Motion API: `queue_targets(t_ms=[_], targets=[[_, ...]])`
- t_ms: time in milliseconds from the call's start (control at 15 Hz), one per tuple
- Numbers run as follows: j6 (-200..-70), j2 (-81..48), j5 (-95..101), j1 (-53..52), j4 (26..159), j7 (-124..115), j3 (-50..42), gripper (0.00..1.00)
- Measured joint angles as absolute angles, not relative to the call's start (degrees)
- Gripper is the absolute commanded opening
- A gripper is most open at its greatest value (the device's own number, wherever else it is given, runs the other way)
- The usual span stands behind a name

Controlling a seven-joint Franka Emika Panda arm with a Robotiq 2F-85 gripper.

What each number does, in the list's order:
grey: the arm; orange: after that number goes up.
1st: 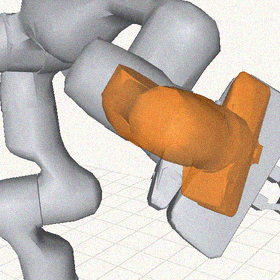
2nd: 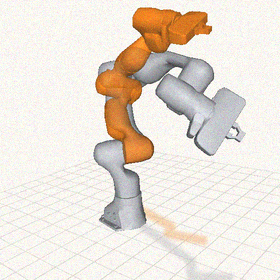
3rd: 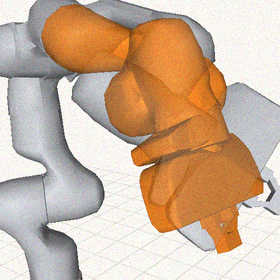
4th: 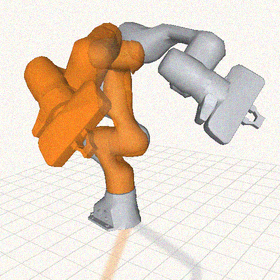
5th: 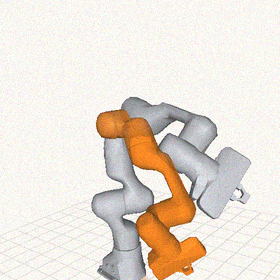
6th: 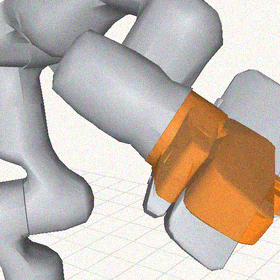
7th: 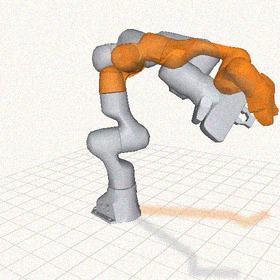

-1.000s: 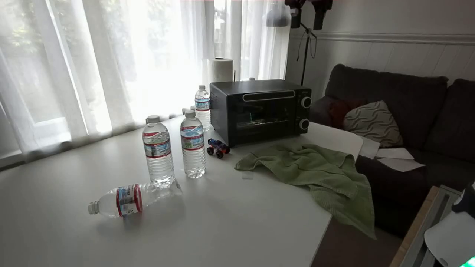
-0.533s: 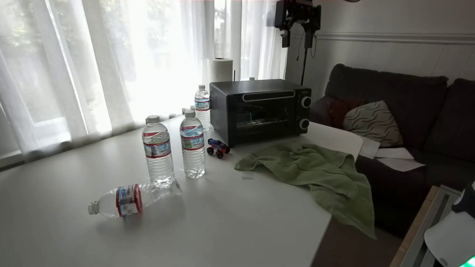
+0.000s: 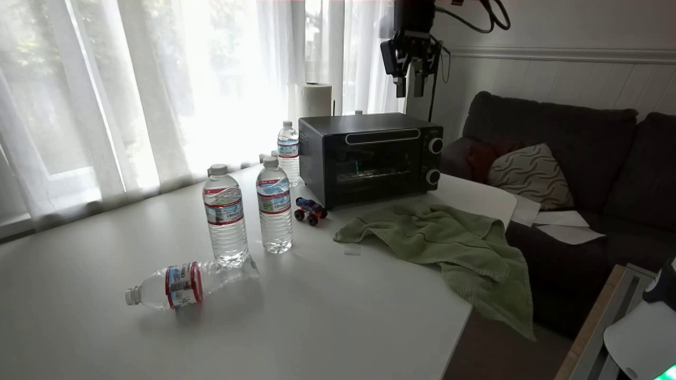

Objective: Open the oven

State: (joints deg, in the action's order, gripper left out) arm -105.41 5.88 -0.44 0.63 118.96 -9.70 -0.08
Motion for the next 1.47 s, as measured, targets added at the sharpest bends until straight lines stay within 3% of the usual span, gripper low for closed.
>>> queue_targets(t_ms=[133,267,1467], targets=[[-106.72,4.14,-0.44,0.64,118.57,-11.46,-0.09,0.03],[-108.04,2.36,-0.42,0.64,118.07,-12.97,-0.11,0.00],[-115.01,-5.96,0.25,0.63,115.23,-19.86,-0.80,0.00]])
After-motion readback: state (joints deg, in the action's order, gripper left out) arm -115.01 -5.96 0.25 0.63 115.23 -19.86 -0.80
